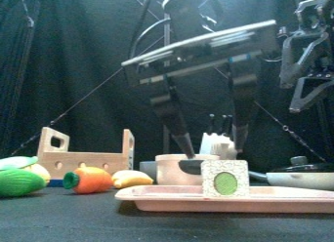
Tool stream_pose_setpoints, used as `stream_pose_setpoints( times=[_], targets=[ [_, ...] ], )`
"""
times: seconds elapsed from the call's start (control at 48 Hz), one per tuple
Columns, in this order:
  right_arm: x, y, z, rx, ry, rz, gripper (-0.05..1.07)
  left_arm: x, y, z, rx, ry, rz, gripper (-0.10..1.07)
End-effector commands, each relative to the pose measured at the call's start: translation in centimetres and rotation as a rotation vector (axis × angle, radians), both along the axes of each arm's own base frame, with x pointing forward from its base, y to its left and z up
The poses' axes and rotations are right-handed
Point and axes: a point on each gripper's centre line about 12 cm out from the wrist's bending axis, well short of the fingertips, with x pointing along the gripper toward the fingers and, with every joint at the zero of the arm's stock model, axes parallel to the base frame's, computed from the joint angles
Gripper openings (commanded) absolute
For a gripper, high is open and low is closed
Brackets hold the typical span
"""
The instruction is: Place green sushi roll in plate
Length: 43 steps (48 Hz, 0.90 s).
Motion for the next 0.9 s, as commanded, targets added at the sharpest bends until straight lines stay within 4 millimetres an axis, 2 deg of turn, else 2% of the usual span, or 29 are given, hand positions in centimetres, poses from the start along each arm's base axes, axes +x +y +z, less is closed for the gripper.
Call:
stream_pose_setpoints(
  times=[0.0, 0.146, 0.271, 0.438, 0.604, 0.729, 0.875],
  targets=[
    [0.1, 0.1, 0.5, 0.007, -0.020, 0.005, 0.88, -0.1, 0.1, 4.2, 0.029, -0.092, -0.035, 0.87],
    [0.1, 0.3, 0.4, 0.023, -0.014, 0.001, 0.88, -0.4, -0.1, 6.4, 0.109, -0.145, -0.143, 0.87],
    [0.2, 0.4, 0.5, 0.031, -0.015, -0.003, 0.88, -0.7, -0.9, 7.9, 0.144, -0.187, -0.342, 0.87],
    [0.5, 0.3, 1.1, 0.035, -0.032, -0.007, 0.88, -1.8, -0.4, 8.0, 0.133, -0.180, -0.517, 0.87],
    [0.9, 0.3, 1.8, 0.033, -0.051, -0.005, 0.88, -3.0, 2.2, 8.6, 0.140, -0.218, -0.632, 0.87],
    [1.1, 0.2, 2.1, 0.029, -0.062, -0.008, 0.88, -4.3, 5.3, 9.3, 0.147, -0.315, -0.706, 0.87],
    [1.3, -0.6, 2.5, -0.006, -0.081, -0.016, 0.88, -5.8, 9.6, 9.2, 0.154, -0.422, -0.732, 0.87]
  ],
)
